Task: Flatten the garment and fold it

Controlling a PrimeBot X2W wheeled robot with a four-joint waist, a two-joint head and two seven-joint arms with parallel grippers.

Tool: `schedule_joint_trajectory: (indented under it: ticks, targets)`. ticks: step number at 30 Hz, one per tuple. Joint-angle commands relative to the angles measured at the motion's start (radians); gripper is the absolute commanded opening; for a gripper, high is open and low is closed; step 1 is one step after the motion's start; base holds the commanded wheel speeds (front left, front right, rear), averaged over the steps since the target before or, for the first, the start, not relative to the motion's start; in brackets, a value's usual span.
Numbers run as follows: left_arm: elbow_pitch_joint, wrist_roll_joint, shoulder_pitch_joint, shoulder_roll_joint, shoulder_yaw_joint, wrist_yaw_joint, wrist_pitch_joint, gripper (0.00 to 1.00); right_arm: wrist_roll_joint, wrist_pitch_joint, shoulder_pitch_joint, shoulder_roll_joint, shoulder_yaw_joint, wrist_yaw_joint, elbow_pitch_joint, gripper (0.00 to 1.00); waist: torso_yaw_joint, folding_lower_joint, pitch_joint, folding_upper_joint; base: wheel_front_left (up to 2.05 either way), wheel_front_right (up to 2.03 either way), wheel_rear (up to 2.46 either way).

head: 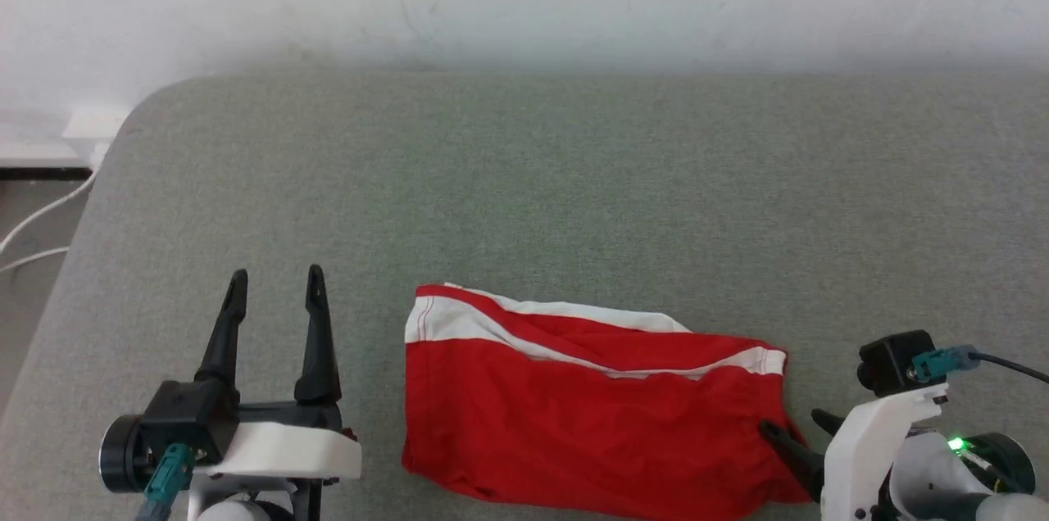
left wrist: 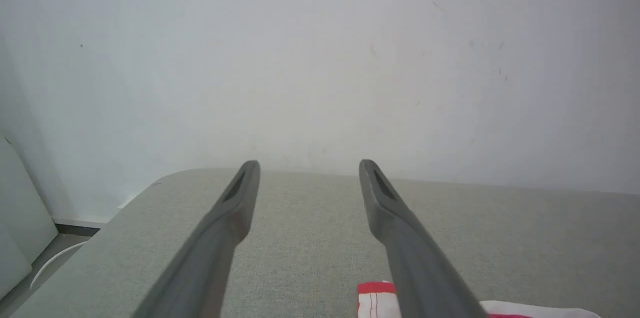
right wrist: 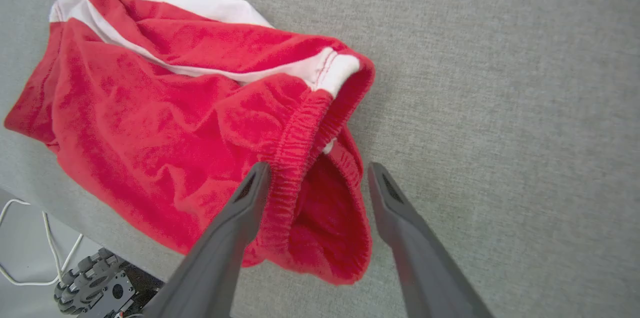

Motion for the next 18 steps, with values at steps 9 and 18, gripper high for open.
schedule_joint_trajectory:
  ticks: [9, 18]
  targets:
    - [-0.004, 0.085, -0.025, -0.071, 0.046, -0.074, -0.005, 1.00, 0.005, 0.009, -0.092, 0.007, 0.006, -0.001, 0.210, 1.00, 0.036, -0.0001, 0.067, 0.0000, 0.00, 0.00, 0.00]
    - [0.021, 0.133, -0.019, -0.122, 0.077, -0.128, -0.005, 1.00, 0.085, 0.041, -0.112, 0.017, 0.081, -0.001, 0.355, 0.00, 0.032, -0.0001, 0.055, 0.0000, 0.00, 0.00, 0.00]
